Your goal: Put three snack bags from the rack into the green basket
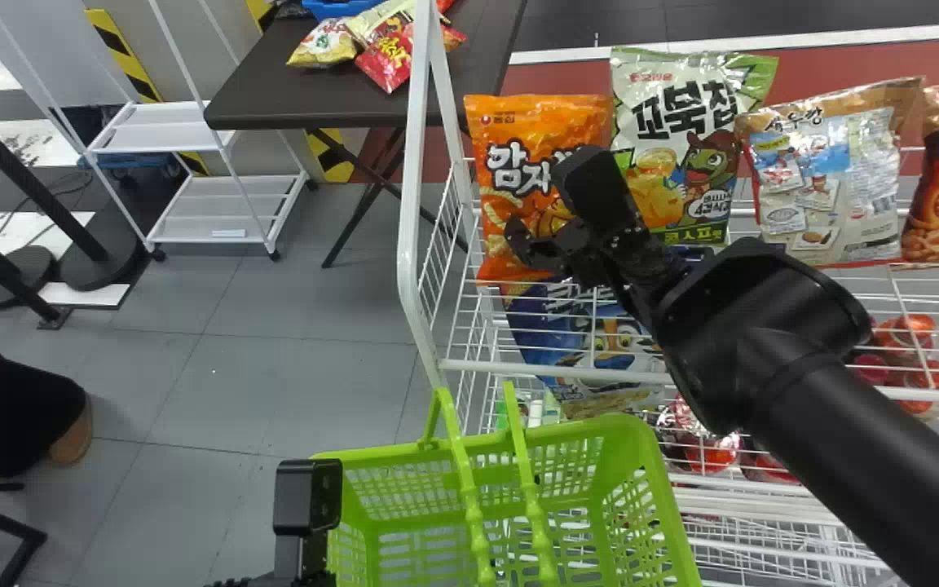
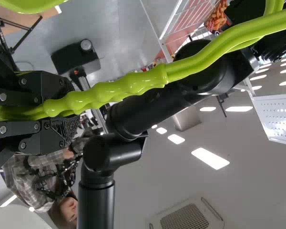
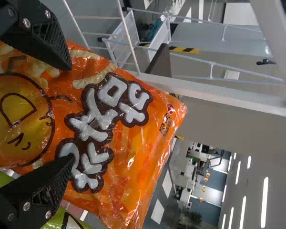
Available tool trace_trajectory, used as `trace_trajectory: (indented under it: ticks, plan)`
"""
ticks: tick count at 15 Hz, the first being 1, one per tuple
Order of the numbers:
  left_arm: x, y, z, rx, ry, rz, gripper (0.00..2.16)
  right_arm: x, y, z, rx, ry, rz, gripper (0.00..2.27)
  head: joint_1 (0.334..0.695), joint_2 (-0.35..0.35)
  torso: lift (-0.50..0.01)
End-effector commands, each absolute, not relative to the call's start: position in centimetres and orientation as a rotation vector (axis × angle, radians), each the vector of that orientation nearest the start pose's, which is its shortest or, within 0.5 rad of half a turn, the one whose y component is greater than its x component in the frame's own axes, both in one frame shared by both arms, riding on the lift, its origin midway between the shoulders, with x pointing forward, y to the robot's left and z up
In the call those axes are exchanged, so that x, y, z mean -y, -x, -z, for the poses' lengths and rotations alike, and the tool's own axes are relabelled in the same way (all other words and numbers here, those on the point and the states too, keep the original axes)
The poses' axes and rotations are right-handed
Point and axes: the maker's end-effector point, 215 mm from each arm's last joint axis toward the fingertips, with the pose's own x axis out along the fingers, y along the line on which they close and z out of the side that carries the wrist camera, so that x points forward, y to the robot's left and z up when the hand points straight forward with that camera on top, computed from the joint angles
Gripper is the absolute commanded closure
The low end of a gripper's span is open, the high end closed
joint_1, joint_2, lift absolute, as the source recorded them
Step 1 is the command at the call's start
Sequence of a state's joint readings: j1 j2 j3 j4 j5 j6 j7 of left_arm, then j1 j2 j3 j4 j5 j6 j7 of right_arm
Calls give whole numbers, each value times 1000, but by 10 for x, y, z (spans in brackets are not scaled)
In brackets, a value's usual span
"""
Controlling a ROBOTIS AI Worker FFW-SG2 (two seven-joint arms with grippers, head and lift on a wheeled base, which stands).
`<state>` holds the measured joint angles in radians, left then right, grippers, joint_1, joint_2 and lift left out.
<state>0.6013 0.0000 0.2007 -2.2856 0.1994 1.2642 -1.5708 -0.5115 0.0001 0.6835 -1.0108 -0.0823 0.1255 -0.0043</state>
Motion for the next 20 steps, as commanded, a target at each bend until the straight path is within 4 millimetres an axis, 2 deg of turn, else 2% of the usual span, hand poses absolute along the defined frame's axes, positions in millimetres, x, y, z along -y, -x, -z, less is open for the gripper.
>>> trace_trajectory:
  ticks: [1, 4, 6, 9, 11, 15, 19, 20]
  plan:
    - [-66, -183, 340, -745, 999, 1313, 2145, -70, -641, 402, -195, 326, -573, 734, 695, 187, 0]
    - [-66, -183, 340, -744, 997, 1312, 2145, -75, -638, 404, -198, 333, -600, 1956, 695, 189, 0]
    - [-66, -183, 340, -744, 997, 1312, 2145, -77, -638, 402, -195, 333, -605, 2209, 695, 192, 0]
    - [-67, -183, 340, -745, 998, 1310, 2145, -78, -637, 402, -197, 328, -618, 2246, 695, 195, 0]
    - [-67, -183, 341, -746, 999, 1309, 2145, -86, -631, 396, -183, 312, -635, 2246, 695, 197, 0]
    - [-68, -183, 341, -745, 998, 1306, 2145, -112, -605, 368, -142, 247, -674, 2246, 695, 228, 0]
    - [-67, -183, 341, -747, 998, 1306, 2145, -114, -588, 356, -166, 276, -649, 2246, 695, 256, 0]
    - [-67, -183, 341, -747, 998, 1306, 2145, -108, -583, 358, -190, 301, -629, 2246, 695, 258, 0]
